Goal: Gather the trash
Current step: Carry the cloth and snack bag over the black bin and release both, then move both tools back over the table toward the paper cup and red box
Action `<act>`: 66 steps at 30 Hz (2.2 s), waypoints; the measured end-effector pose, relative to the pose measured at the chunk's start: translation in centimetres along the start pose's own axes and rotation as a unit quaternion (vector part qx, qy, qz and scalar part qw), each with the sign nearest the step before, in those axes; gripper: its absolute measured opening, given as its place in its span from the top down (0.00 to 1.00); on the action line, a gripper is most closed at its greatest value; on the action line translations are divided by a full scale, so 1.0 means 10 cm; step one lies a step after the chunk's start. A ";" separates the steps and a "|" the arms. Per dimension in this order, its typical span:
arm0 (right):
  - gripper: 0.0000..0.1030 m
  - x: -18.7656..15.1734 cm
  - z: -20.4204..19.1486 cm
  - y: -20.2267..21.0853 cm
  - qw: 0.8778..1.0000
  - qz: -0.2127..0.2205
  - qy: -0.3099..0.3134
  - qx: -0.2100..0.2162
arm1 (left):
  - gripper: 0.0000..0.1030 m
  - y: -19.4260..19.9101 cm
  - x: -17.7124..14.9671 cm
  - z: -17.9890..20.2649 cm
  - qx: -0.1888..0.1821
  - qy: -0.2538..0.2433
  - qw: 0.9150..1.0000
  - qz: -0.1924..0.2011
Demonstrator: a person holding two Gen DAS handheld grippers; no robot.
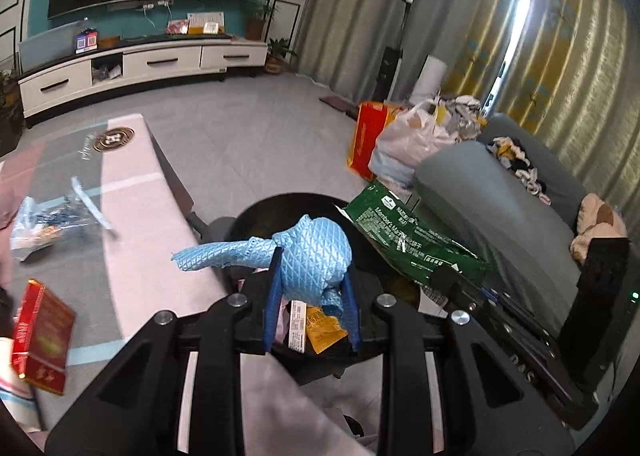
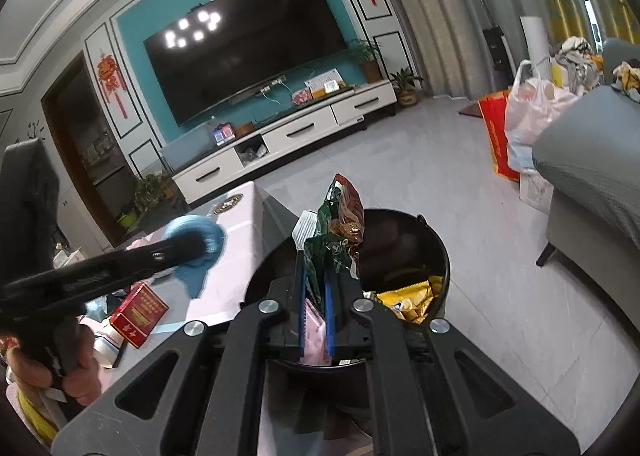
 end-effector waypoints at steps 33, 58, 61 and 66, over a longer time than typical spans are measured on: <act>0.44 -0.47 -0.68 0.07 0.994 -0.086 0.033 0.057 | 0.24 1.63 -0.80 -0.91 0.154 0.086 0.982 0.070; 0.37 -1.08 -2.44 -0.05 0.968 -0.156 0.150 0.128 | 0.21 2.60 -1.69 -2.07 0.233 0.249 0.935 0.093; 0.37 -1.09 -2.68 -0.17 0.967 -0.156 0.154 0.127 | 0.21 2.61 -1.71 -2.10 0.232 0.245 0.937 0.094; 0.37 -1.15 -2.98 -0.43 0.968 -0.154 0.174 0.095 | 0.21 2.62 -1.73 -2.14 0.226 0.244 0.938 0.095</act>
Point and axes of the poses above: each gripper's, at about its wrist camera, not at the fingertips, and y roughly against the way its jaws point, z to its right, x to its top, the point moved 9 cm from there along -y, roughly the way its jaws point, and after that the axes turned 12 degrees about -x, right-handed, at the moved point
